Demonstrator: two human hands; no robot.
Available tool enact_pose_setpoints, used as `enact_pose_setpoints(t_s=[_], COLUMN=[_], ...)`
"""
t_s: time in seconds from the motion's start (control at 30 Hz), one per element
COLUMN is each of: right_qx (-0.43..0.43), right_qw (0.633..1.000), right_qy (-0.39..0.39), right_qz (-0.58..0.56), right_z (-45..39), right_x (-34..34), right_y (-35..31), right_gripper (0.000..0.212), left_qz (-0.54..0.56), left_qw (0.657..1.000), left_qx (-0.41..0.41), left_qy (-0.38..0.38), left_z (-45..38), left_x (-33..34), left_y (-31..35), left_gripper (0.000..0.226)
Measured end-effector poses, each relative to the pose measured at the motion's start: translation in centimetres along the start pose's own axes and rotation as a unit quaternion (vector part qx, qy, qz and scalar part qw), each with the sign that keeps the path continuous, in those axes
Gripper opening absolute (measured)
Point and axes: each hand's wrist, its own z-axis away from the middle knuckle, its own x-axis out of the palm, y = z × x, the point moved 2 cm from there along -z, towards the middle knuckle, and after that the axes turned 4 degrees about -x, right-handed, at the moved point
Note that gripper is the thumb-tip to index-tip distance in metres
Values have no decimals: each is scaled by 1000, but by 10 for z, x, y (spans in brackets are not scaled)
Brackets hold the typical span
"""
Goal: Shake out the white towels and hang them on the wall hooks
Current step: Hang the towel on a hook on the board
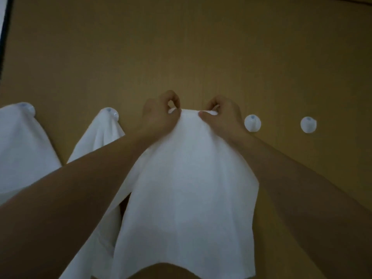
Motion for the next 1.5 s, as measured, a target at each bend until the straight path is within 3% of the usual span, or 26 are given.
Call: enact_pose_setpoints(t_s=[0.17, 0.3, 0.47, 0.6, 0.77, 0.93, 1.0, 1.1, 1.27, 1.4, 1.5], right_qx=[-48, -71, -45, -49, -11, 35, 86, 142, 173, 182, 172], right_qw=[999, 997, 996, 998, 990, 988, 976, 950, 952, 956, 956], right_qy=[12, 41, 57, 33, -58, -152, -189, -273, -252, -214, -191], right_qz=[3, 13, -53, 10, 128, 8, -61, -55, 21, 81, 143], right_z=[14, 43, 69, 110, 165, 192, 192, 188, 201, 228, 260], right_x=[23, 43, 49, 59, 58, 50, 41, 24, -9, -34, -58], right_y=[21, 19, 13, 11, 23, 15, 6, -5, -34, -70, -103], right_gripper=[4, 24, 43, 42, 53, 56, 55, 66, 66, 60, 50], left_qz=[-103, -17, 0, -68, -21, 40, 33, -18, -100, -64, -22], left_qw=[992, 992, 998, 995, 995, 981, 971, 959, 964, 979, 978], left_qx=[67, 125, 5, -48, -96, -156, -182, -197, -144, -78, -44], left_qy=[36, 10, 62, 53, -28, -105, -150, -205, -201, -176, -201], left_z=[10, 41, 57, 86, 155, 179, 172, 169, 192, 215, 240], left_x=[29, 40, 53, 54, 59, 55, 47, 31, -2, -34, -51], left_y=[-10, 0, 1, 5, -2, 8, 12, 14, 16, 20, 25], left_gripper=[19, 14, 30, 44, 54, 55, 57, 63, 61, 58, 56])
